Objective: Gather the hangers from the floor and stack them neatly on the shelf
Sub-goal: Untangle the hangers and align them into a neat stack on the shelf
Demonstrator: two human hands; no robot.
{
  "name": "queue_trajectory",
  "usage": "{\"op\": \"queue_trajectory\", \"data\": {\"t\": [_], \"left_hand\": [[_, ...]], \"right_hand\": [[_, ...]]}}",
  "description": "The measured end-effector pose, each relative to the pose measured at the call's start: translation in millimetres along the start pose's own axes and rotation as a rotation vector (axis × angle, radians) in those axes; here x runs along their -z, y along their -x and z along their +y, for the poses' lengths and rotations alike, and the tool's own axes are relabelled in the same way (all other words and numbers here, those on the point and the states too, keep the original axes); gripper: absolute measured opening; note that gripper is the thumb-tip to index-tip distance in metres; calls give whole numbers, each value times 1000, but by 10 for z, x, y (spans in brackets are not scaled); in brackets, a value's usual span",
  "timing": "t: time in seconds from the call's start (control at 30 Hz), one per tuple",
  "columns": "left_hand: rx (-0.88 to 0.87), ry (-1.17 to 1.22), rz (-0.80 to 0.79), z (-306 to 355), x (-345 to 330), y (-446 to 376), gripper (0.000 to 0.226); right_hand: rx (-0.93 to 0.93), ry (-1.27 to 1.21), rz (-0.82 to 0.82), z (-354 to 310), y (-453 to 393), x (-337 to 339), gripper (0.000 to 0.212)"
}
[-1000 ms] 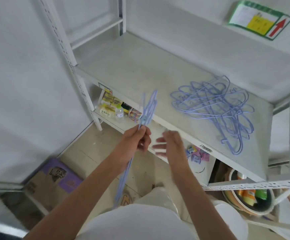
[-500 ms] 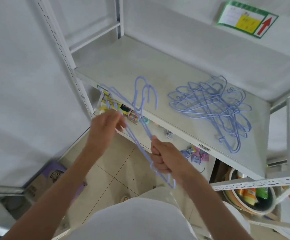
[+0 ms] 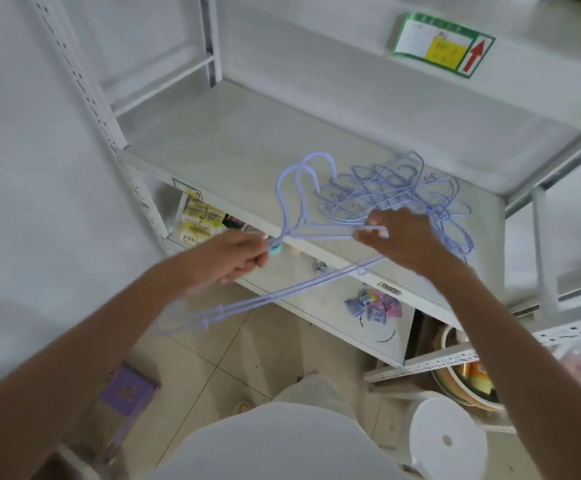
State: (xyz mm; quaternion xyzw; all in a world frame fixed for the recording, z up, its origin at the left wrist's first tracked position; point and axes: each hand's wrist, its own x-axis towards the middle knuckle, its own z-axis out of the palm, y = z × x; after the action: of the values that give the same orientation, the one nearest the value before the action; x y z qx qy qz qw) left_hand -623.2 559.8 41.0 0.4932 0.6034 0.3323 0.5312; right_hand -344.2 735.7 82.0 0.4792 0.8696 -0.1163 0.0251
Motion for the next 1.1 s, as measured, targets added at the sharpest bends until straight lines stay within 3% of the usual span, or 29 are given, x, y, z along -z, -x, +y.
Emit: {"op": "queue_trajectory", "data": {"t": [0.03,0.07,0.13,0.2,0.27,0.3,0.43,0.6,0.73,0.83,0.97,1.1], "left_hand": [[23,62,11,-68,-98,51,42],[47,111,36,-105,-209,101,40],[53,203,119,-80,-461,173,40],[48,339,213,17,-705,210,40],[21,413,289,105,-931,227,37],[19,440,313,122,-1033,235,35],[67,496,340,81,-1260,289,34],[67,513,354,5,-1284,358,35],[18,418,316,-159,-1386,404,34],[5,370,337,-255,-1443,355,35],[-3,431,237,-305,-1526,365,30],[31,479,122,-163,-1536,214,27]], "right_hand": [[-4,69,169,-49,79,-108,37],[-20,-49,315,-147,187,-239,37],[-115,-578,416,-471,396,-487,39],[-206,-1018,167,-804,539,-681,35],[-142,-1321,-93,-1023,632,-820,30],[-92,-1406,-135,-1086,654,-853,33],[-34,-1383,-36,-1129,603,-918,43],[-91,-1523,-156,-1089,401,-841,38],[-103,-1606,-348,-979,406,-894,43],[-184,-1753,-325,-937,435,-909,41],[-155,-1555,-159,-875,545,-976,35],[-55,-1225,-120,-780,589,-987,39]]}}
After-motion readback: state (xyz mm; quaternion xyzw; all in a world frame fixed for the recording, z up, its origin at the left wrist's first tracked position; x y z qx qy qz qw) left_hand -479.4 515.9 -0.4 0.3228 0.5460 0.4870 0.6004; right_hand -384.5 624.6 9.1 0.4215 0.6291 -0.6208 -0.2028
